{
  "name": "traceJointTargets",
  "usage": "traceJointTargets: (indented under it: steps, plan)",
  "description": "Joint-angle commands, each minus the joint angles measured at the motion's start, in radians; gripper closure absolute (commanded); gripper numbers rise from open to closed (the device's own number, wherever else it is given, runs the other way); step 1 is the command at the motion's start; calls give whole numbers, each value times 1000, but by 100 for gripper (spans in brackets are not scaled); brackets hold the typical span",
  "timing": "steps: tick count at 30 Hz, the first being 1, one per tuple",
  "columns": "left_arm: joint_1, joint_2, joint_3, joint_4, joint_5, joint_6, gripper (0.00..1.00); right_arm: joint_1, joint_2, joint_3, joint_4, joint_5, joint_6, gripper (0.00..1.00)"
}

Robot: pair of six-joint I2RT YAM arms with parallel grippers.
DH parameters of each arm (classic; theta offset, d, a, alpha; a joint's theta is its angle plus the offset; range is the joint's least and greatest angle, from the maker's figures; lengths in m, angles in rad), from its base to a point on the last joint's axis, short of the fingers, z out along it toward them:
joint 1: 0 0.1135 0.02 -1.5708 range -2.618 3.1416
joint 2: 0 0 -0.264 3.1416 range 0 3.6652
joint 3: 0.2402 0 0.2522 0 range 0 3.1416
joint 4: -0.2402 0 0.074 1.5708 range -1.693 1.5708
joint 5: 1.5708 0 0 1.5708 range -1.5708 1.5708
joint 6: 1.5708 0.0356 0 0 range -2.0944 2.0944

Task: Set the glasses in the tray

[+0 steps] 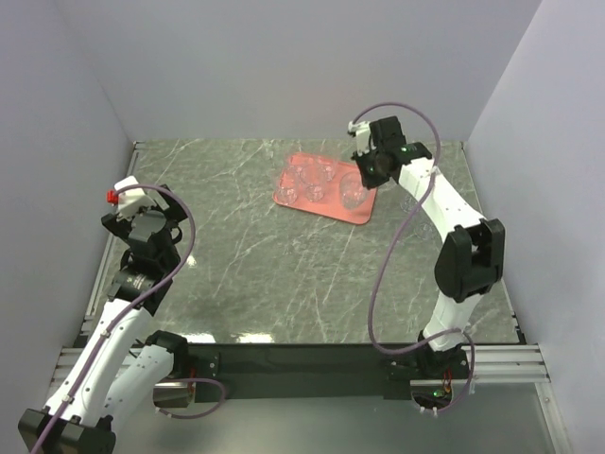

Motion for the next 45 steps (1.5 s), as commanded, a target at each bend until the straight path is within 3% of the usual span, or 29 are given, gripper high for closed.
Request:
traceJointTargets:
  steps: [1,9,18,29,39,40,45]
  plan:
    - [5,9,8,16,22,-5,1,-35,74,114,75,65,54,100]
    - [5,21,6,18,28,3,1,-55,268,291,135,179,166,100]
    - [5,35,8,22,42,9,1,-60,447,508,101,184,176,100]
    - [5,44,8,22,48,14,1,-68,564,605,75,184,159,99]
    - [5,53,9,21,49,17,1,-75,616,663,65,164,145,71]
    - [5,55,9,21,49,15,1,-74,618,663,68,164,142,63]
    - [5,56,8,21,51,17,1,-77,601,657,71,159,122,44]
